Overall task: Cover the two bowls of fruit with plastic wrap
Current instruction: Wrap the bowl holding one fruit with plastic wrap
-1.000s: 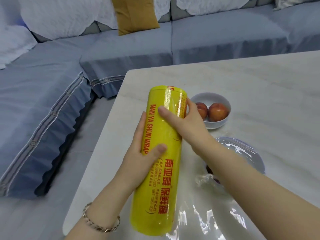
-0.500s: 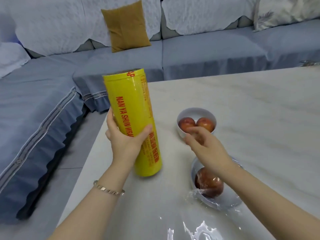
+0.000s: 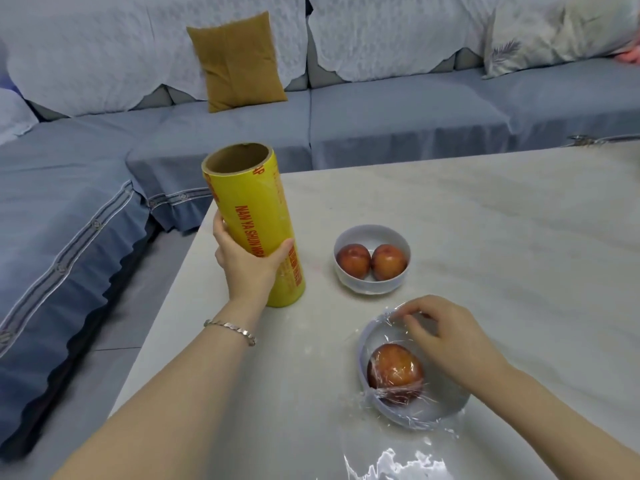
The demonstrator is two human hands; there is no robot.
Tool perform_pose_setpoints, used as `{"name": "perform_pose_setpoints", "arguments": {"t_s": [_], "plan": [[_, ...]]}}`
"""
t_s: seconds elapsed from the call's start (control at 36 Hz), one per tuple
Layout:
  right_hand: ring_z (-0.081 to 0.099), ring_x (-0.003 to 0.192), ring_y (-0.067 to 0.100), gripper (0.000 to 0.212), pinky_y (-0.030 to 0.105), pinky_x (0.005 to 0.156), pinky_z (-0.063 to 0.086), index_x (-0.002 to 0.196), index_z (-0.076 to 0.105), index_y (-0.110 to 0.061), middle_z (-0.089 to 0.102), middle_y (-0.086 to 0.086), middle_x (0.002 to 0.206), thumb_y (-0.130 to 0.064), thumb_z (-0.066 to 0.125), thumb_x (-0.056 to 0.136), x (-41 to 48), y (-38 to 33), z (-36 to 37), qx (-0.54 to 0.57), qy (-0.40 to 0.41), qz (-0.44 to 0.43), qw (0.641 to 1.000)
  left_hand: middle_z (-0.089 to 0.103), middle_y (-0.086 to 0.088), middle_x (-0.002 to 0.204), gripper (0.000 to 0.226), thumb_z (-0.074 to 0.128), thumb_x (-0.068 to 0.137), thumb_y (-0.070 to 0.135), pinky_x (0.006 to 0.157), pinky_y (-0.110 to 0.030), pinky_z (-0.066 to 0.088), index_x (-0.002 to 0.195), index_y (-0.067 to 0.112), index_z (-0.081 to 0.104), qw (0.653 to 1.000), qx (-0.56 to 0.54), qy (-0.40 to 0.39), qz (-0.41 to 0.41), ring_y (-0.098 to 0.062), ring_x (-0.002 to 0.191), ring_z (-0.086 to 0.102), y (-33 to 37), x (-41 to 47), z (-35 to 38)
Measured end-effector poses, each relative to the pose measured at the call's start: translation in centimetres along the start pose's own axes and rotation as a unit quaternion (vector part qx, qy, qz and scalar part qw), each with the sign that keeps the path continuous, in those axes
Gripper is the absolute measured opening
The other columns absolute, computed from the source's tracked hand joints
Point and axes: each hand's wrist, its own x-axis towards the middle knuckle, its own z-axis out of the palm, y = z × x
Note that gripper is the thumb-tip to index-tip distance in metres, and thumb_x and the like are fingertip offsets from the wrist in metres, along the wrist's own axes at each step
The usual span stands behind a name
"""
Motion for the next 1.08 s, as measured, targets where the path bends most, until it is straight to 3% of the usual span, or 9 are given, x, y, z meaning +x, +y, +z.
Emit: {"name": "perform_pose_setpoints", "arguments": {"t_s": [0.25, 0.31, 0.39, 0.5, 0.64, 0.72, 0.92, 1.0, 1.08], "plan": [[0.051, 0.117, 0.021, 0.028, 0.013, 0.088, 0.028, 0.117, 0.061, -0.014, 0.059, 0.007, 0.123, -0.019, 0.051, 0.091, 0.5, 2.5, -0.5, -0.030, 0.013, 0.037, 0.999, -0.003, -0.009, 0.156, 0.117, 0.076, 0.076, 0.025, 0.115, -0.041, 0.013, 0.147, 0.014, -0.017, 0.991, 0.093, -0.018, -0.098, -0.028, 0.144, 0.000, 0.2, -4.3, -1.1], [0.052, 0.118, 0.022, 0.034, 0.022, 0.095, 0.033, 0.127, 0.054, -0.018, 0.057, 0.007, 0.128, -0.024, 0.046, 0.094, 0.4, 3.1, -0.4, -0.021, -0.024, 0.075, 0.997, 0.013, -0.011, 0.152, 0.098, 0.069, 0.081, 0.029, 0.112, -0.041, 0.021, 0.149, 0.013, -0.001, 0.982, 0.119, -0.069, -0.126, -0.031, 0.140, 0.014, 0.4, -6.8, -1.0], [0.055, 0.109, 0.019, 0.033, 0.022, 0.086, 0.035, 0.126, 0.053, -0.022, 0.062, 0.002, 0.123, -0.027, 0.040, 0.096, 0.1, 3.8, -0.1, -0.015, -0.060, 0.101, 0.993, 0.051, -0.008, 0.128, 0.068, 0.057, 0.086, 0.045, 0.096, -0.033, 0.041, 0.143, 0.020, 0.027, 0.930, 0.112, -0.287, -0.199, -0.020, 0.106, 0.057, 1.2, -10.3, -0.8], [0.055, 0.097, 0.017, 0.028, 0.020, 0.077, 0.032, 0.118, 0.058, -0.018, 0.065, 0.003, 0.115, -0.018, 0.041, 0.096, -0.4, 4.4, 0.2, -0.012, -0.034, 0.115, 0.993, 0.068, 0.000, 0.081, 0.048, 0.067, 0.079, 0.043, 0.061, -0.026, 0.052, 0.117, 0.019, 0.051, 0.849, 0.098, -0.449, -0.262, -0.012, 0.064, 0.065, 1.7, -13.5, -0.5], [0.052, 0.075, 0.019, 0.035, 0.023, 0.062, 0.028, 0.129, 0.046, -0.016, 0.064, 0.013, 0.093, -0.014, 0.042, 0.094, -1.9, 4.1, 0.3, 0.016, -0.001, 0.151, 0.988, 0.066, -0.014, 0.073, 0.040, 0.078, 0.073, 0.013, 0.056, -0.028, 0.055, 0.107, 0.004, 0.059, 0.882, 0.064, -0.393, -0.252, -0.018, 0.052, 0.061, 0.6, -13.4, -0.3], [0.058, 0.068, 0.022, 0.044, 0.029, 0.059, 0.038, 0.134, 0.034, -0.015, 0.063, 0.016, 0.080, -0.010, 0.042, 0.092, -3.6, 3.8, 0.6, 0.058, -0.004, 0.171, 0.984, 0.062, -0.010, 0.061, 0.017, 0.080, 0.069, 0.008, 0.065, -0.035, 0.057, 0.080, 0.005, 0.067, 0.909, 0.072, -0.358, -0.204, -0.019, 0.051, 0.058, 0.2, -12.4, -0.3], [0.066, 0.079, 0.031, 0.065, 0.042, 0.084, 0.052, 0.144, 0.012, -0.016, 0.058, 0.006, 0.071, -0.004, 0.044, 0.089, -7.2, 1.4, 2.6, 0.233, -0.041, 0.274, 0.932, 0.063, -0.003, 0.063, 0.018, 0.079, 0.071, 0.010, 0.065, -0.032, 0.054, 0.063, 0.020, 0.066, 0.941, 0.114, -0.310, -0.078, -0.014, 0.053, 0.057, 0.8, -9.3, 0.0], [0.064, 0.086, 0.027, 0.071, 0.028, 0.074, 0.049, 0.145, 0.007, -0.017, 0.059, 0.008, 0.089, -0.006, 0.047, 0.087, -8.1, 0.9, 3.5, 0.250, -0.059, 0.287, 0.923, 0.058, -0.004, 0.063, 0.012, 0.075, 0.076, 0.011, 0.060, -0.026, 0.049, 0.080, 0.018, 0.067, 0.930, 0.107, -0.348, -0.061, -0.015, 0.053, 0.051, 1.6, -8.1, -0.3], [0.045, 0.113, 0.023, 0.073, 0.023, 0.090, 0.032, 0.145, 0.015, -0.021, 0.032, 0.001, 0.117, -0.014, 0.055, 0.084, -7.5, 1.1, 3.5, 0.123, -0.027, 0.216, 0.968, 0.055, -0.003, 0.062, 0.014, 0.070, 0.080, 0.010, 0.056, -0.018, 0.044, 0.088, 0.020, 0.065, 0.912, 0.084, -0.396, -0.072, -0.013, 0.057, 0.051, 2.2, -7.4, -0.9]]}}
